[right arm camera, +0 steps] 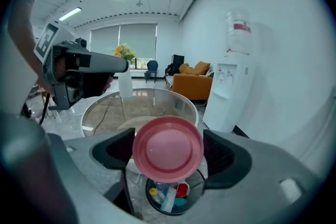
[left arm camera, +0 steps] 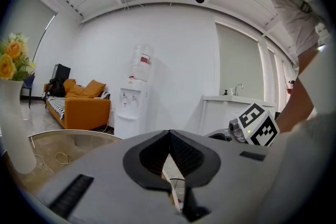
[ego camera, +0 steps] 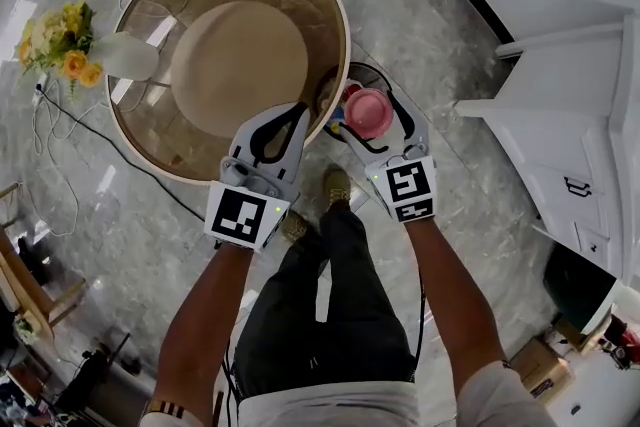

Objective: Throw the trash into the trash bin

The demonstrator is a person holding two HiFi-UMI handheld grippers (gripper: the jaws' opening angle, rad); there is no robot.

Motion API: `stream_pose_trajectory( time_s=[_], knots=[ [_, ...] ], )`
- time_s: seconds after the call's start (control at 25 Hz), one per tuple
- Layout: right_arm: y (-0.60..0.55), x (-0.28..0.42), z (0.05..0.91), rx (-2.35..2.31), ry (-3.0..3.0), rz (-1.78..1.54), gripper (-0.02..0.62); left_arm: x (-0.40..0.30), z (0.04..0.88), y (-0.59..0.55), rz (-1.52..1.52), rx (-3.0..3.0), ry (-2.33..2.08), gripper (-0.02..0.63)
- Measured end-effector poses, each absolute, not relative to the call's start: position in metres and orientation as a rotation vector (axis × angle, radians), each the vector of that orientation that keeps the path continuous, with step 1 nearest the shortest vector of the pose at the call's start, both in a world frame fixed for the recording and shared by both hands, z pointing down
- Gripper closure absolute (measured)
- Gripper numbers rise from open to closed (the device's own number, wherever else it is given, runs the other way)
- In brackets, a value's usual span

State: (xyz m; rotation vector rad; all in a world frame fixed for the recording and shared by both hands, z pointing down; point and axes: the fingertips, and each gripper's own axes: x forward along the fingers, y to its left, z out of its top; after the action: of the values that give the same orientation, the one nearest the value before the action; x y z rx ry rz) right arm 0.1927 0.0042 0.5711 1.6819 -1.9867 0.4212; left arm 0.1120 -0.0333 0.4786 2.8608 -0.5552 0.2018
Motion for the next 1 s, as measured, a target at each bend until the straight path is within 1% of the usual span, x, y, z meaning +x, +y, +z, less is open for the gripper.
stream_pose_trajectory(
  time_s=[0.24,0.48,0.76,1.0],
  knots=[
    [0.016,0.23,0.584,1.701,-1.949,0.457,0.193,0.146,0.48,-0.028,0.2,2.864,-0.531,0.606],
    [0.014,0.25,0.608,1.651,-1.952,0.52,0.193,0.169,0.484,-0.032,0.22,2.857,-0.549,0.606],
    [0.0,0.271,0.632,1.592,-1.933,0.558,0.178,0.176,0.496,-0.049,0.236,2.823,-0.61,0.606],
    [-0.01,0.273,0.64,1.55,-1.954,0.557,0.178,0.172,0.507,-0.056,0.257,2.794,-0.641,0.606]
  ],
)
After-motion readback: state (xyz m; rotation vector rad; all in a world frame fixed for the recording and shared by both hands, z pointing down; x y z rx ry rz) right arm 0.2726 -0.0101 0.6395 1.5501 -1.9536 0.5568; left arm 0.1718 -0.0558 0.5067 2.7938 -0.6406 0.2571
